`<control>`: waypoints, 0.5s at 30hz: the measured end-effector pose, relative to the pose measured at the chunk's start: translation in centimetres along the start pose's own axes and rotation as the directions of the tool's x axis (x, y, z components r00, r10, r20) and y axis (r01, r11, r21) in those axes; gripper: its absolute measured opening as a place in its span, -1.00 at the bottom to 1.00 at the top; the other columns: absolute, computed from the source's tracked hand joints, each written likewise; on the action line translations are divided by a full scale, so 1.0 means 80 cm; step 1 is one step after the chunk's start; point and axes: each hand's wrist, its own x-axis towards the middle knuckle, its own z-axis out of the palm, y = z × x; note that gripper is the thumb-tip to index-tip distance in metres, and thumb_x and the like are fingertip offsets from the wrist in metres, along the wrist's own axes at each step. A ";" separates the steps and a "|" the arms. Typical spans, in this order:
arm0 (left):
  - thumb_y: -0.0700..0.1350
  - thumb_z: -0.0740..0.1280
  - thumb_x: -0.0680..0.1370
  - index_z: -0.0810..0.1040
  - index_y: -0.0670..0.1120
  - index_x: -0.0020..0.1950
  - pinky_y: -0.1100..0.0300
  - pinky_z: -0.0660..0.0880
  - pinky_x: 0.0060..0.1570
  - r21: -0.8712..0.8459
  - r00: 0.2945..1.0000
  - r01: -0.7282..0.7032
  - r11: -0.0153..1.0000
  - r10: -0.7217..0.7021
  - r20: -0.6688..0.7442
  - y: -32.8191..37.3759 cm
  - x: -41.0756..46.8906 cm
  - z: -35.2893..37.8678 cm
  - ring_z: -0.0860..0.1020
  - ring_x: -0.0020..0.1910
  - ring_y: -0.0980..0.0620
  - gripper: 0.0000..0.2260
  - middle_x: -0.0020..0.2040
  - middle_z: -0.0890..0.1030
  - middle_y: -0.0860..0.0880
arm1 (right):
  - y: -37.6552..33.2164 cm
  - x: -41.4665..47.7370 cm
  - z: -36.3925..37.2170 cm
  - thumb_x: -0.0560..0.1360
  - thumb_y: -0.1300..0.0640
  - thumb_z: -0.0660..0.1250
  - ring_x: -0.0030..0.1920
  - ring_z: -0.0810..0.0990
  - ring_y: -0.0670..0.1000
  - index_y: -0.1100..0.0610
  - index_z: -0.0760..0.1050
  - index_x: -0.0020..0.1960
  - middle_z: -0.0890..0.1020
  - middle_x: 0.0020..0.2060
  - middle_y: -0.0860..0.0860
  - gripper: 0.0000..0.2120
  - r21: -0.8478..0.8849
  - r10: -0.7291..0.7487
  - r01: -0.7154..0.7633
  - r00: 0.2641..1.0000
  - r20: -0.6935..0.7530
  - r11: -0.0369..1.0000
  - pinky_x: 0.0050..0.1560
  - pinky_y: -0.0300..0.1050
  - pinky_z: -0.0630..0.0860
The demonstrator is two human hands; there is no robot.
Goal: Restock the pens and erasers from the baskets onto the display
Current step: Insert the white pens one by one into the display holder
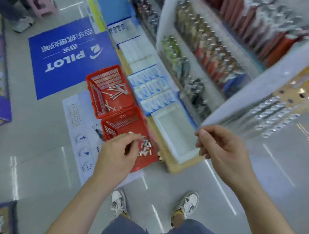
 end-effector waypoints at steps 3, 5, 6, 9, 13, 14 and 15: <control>-0.26 0.34 0.51 0.67 0.03 -0.04 0.52 0.38 -0.18 -0.002 0.995 0.088 0.996 -0.088 -0.036 -0.071 -0.009 -0.049 0.54 -0.16 0.31 -0.79 -0.17 0.60 0.25 | -0.018 0.004 0.080 0.55 0.19 0.31 -0.39 0.55 -0.05 0.03 0.57 -0.17 0.60 -0.37 0.02 -0.85 -0.067 -0.054 0.061 0.992 0.112 0.996 -0.31 -0.16 0.47; -0.28 0.34 0.50 0.67 0.03 -0.06 0.52 0.37 -0.20 -0.020 0.990 0.127 0.992 -0.128 -0.056 -0.123 -0.014 -0.085 0.53 -0.18 0.29 -0.78 -0.17 0.59 0.24 | -0.024 0.010 0.145 0.55 0.19 0.32 -0.38 0.56 -0.03 -0.05 0.56 -0.16 0.60 -0.38 -0.02 -0.82 -0.104 -0.080 0.097 0.985 0.153 0.990 -0.30 -0.10 0.48; -0.28 0.33 0.50 0.67 0.05 -0.07 0.52 0.37 -0.20 -0.037 0.987 0.148 0.988 -0.150 -0.064 -0.151 -0.015 -0.104 0.53 -0.18 0.27 -0.77 -0.17 0.58 0.23 | -0.024 0.015 0.181 0.53 0.16 0.32 -0.38 0.56 -0.02 -0.07 0.56 -0.17 0.60 -0.39 -0.03 -0.84 -0.120 -0.079 0.100 0.983 0.164 0.988 -0.30 -0.09 0.49; -0.28 0.32 0.51 0.64 0.12 -0.10 0.48 0.38 -0.18 -0.092 0.974 0.211 0.973 -0.218 -0.068 -0.246 -0.015 -0.163 0.54 -0.17 0.23 -0.72 -0.17 0.60 0.21 | -0.013 0.028 0.295 0.52 0.17 0.31 -0.37 0.56 -0.03 -0.03 0.55 -0.20 0.59 -0.40 -0.06 -0.84 -0.209 -0.076 0.115 0.979 0.187 0.971 -0.27 -0.06 0.51; -0.27 0.28 0.50 0.66 0.09 -0.06 0.30 0.42 -0.22 -0.123 0.935 0.342 0.932 -0.350 -0.051 -0.373 0.002 -0.246 0.50 -0.35 0.27 -0.73 -0.26 0.60 0.20 | 0.016 0.050 0.446 0.52 0.33 0.28 -0.44 0.52 -0.18 0.04 0.54 -0.16 0.56 -0.43 -0.05 -0.78 -0.252 0.053 0.003 0.975 0.215 0.968 -0.32 -0.28 0.43; -0.26 0.28 0.51 0.66 0.08 -0.06 0.33 0.38 -0.27 -0.109 0.929 0.361 0.926 -0.368 -0.051 -0.398 0.007 -0.267 0.47 -0.41 0.28 -0.73 -0.28 0.59 0.18 | 0.021 0.057 0.479 0.51 0.34 0.29 -0.45 0.50 -0.23 0.07 0.55 -0.14 0.56 -0.43 -0.06 -0.81 -0.288 0.098 -0.030 0.970 0.222 0.957 -0.33 -0.35 0.40; -0.26 0.27 0.51 0.66 0.07 -0.05 0.38 0.35 -0.31 -0.092 0.922 0.378 0.921 -0.384 -0.050 -0.422 0.013 -0.288 0.46 -0.44 0.28 -0.74 -0.31 0.58 0.17 | 0.025 0.063 0.508 0.51 0.34 0.30 -0.45 0.49 -0.26 0.10 0.56 -0.12 0.55 -0.44 -0.07 -0.83 -0.325 0.140 -0.061 0.964 0.226 0.944 -0.33 -0.39 0.37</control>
